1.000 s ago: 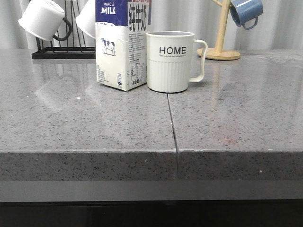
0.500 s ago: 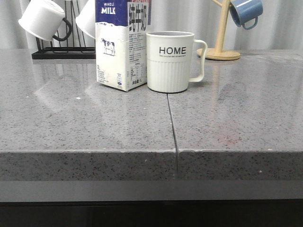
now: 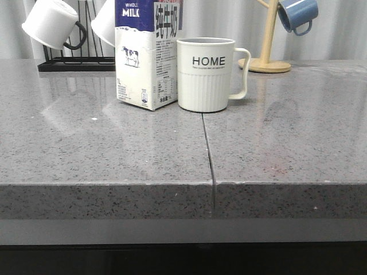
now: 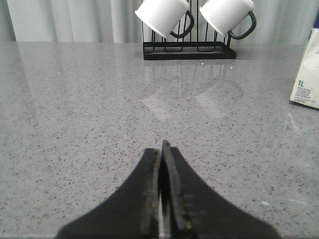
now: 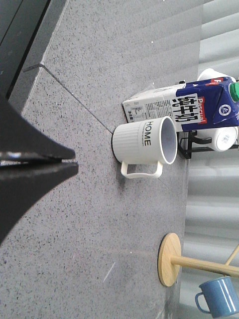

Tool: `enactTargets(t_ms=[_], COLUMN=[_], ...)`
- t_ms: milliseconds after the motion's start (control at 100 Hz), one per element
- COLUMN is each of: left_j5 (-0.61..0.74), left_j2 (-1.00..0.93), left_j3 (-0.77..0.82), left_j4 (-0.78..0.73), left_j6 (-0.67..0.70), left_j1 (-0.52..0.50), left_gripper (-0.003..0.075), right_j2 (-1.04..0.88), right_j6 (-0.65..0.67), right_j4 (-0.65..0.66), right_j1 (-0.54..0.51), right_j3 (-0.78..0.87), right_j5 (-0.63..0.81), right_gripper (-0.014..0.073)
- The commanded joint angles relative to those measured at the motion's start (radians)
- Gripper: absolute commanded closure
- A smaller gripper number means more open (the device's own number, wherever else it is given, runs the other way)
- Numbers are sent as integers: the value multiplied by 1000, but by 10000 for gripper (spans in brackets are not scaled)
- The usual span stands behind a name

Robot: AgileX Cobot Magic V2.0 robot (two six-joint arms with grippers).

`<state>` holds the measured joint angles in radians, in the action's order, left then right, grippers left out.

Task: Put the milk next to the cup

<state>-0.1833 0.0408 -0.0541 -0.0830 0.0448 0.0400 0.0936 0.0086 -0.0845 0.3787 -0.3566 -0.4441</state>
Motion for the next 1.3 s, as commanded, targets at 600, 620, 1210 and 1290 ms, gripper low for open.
enactTargets(t_ms=[600,620,1210,1290], left_j5=[160,160,160,160], left_j2=[-75,-75,-75,-75], left_j3=[94,94,94,94], left_j4=[47,47,47,47], left_j6=[-45,-45,-45,-45], left_j1=[-51,-51,-51,-51], left_gripper=[741,741,741,741], right_j2=[15,15,15,15], right_j6=[-9,-9,-9,-9], right_j4=[2,2,2,7], right_j1=[-5,-5,-5,-5], right_j3=[-21,-21,-21,-21], right_j5=[75,75,75,81], right_gripper=[658,658,658,658])
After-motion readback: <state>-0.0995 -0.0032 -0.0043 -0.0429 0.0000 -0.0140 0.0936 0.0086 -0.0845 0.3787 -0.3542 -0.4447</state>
